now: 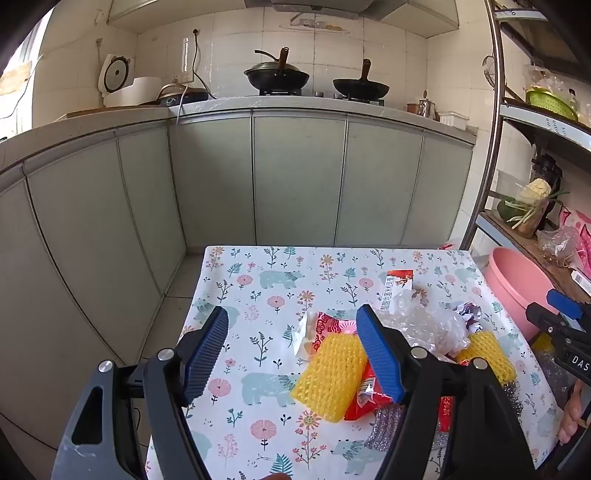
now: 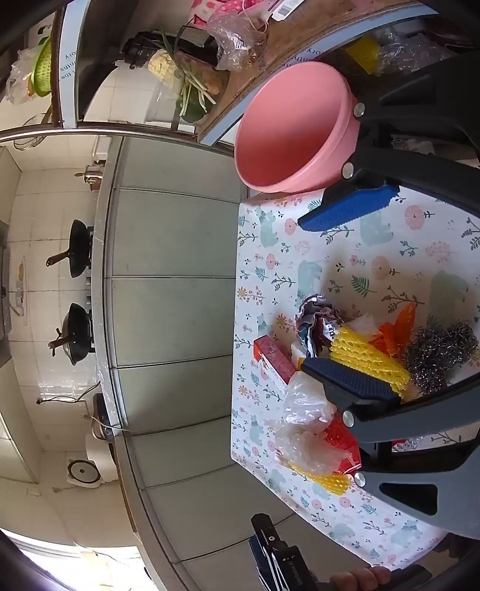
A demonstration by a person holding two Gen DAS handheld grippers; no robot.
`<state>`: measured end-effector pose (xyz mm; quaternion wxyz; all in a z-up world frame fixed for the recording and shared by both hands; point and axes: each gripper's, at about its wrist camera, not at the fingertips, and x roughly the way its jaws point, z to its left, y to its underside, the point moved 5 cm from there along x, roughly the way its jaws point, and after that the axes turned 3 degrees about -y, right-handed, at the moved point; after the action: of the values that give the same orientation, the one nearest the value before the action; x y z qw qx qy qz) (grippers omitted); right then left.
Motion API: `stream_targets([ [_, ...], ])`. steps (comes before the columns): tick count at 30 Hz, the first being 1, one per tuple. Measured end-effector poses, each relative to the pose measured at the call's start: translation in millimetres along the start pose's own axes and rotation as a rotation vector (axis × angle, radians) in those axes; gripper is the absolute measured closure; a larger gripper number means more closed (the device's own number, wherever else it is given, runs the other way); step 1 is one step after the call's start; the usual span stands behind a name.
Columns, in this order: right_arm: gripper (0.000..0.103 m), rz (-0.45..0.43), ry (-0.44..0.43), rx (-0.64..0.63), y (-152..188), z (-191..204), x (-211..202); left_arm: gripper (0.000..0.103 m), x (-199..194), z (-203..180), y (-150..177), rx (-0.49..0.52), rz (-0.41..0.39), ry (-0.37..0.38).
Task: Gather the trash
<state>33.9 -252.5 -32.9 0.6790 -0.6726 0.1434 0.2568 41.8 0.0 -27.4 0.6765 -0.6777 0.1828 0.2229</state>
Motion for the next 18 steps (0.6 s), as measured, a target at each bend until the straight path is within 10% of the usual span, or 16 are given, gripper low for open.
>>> stream_targets([
  [18,0.032,-0.006,-0.015,-0.011,-1.6,4.9,-2.7,0.027,-8.5,1.1,-5.0,-0.005,-0.024,0.015],
])
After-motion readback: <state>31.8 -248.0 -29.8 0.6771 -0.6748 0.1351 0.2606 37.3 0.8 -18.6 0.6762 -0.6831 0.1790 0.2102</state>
